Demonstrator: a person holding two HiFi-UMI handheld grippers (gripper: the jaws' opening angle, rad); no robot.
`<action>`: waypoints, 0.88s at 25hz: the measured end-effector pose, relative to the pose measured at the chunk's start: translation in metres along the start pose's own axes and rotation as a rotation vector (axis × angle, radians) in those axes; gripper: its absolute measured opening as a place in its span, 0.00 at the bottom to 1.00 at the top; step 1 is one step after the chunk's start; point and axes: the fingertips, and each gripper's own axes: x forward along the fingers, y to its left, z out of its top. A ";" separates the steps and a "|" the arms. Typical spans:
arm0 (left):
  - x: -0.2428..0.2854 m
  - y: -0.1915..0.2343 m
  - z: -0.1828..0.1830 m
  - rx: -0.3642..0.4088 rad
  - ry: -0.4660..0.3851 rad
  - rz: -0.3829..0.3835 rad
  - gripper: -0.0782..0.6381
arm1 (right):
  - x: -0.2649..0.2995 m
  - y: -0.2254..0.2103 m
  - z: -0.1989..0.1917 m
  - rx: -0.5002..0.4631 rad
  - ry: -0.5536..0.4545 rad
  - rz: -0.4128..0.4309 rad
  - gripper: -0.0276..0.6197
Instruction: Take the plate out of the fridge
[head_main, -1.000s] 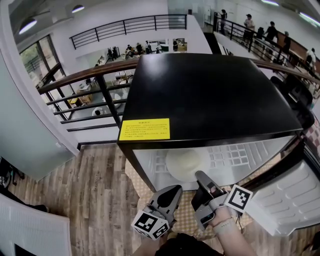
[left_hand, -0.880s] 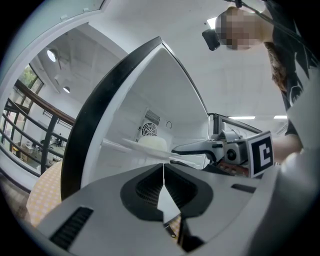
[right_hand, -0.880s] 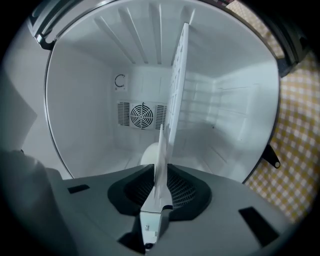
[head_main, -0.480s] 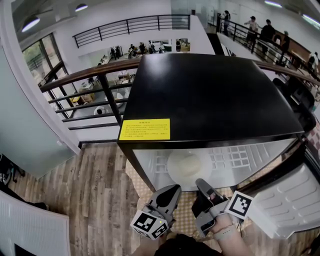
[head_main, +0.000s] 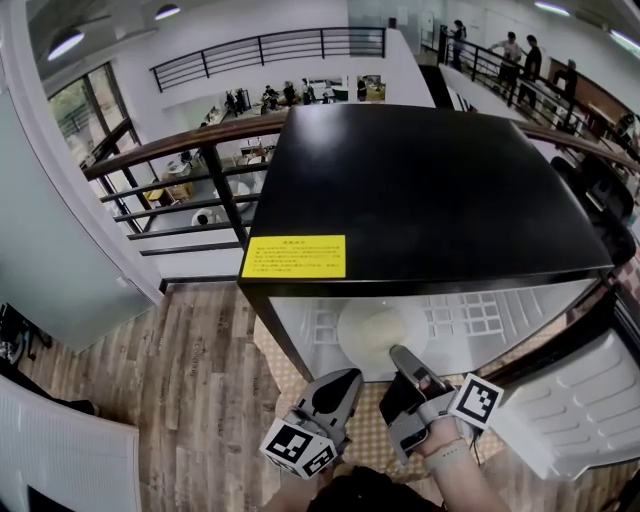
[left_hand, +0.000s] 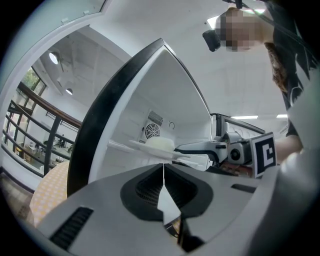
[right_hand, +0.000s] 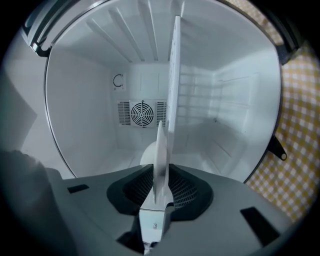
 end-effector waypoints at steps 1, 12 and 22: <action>-0.001 0.000 0.000 -0.002 0.002 0.003 0.13 | 0.000 0.000 0.001 0.007 -0.006 0.008 0.19; -0.003 0.000 0.000 -0.003 0.005 0.009 0.13 | -0.008 -0.001 0.002 0.016 -0.018 -0.005 0.14; 0.002 -0.014 -0.004 0.000 0.013 -0.023 0.13 | -0.034 0.003 0.009 -0.002 -0.040 -0.002 0.13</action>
